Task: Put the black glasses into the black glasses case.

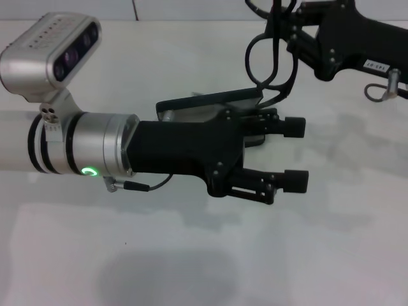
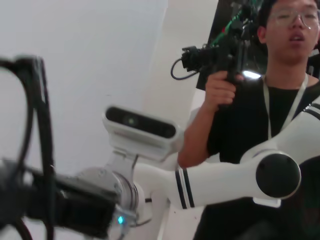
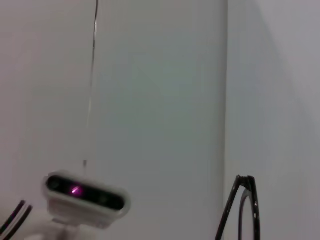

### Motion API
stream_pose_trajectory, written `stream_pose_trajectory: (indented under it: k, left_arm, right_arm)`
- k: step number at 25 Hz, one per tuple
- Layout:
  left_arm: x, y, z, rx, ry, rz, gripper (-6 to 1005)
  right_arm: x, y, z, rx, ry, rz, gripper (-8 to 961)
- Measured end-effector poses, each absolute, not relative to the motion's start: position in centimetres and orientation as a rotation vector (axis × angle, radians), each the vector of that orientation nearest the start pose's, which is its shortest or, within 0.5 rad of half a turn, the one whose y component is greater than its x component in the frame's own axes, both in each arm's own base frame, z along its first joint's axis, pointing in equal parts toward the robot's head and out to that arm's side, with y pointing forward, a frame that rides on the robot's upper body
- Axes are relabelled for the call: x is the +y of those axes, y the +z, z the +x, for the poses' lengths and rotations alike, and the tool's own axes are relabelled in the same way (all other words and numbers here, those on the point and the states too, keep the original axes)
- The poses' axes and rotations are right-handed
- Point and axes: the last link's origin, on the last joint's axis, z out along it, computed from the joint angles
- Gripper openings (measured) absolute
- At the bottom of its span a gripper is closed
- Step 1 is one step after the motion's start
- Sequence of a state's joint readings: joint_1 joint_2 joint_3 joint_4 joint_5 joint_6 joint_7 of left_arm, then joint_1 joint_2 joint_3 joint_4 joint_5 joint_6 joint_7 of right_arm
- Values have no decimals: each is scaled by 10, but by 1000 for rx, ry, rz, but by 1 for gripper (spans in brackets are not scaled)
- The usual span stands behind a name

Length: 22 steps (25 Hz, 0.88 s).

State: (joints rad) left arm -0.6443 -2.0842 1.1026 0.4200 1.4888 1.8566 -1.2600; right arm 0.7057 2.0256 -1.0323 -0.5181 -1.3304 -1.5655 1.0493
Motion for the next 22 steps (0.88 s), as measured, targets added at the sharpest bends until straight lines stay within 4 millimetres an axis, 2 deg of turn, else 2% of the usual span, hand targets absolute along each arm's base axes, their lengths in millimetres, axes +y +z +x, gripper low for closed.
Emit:
stream_pose_trajectory:
  k: [8, 22]
  left_arm:
    - [295, -29, -173, -358, -1436, -2975, 876]
    - [296, -26, -178, -367, -1437, -2937, 875]
  right_arm:
    - [367, -7, 151, -55, 1139, -2692, 96]
    - [359, -20, 156, -160, 967, -2849, 96]
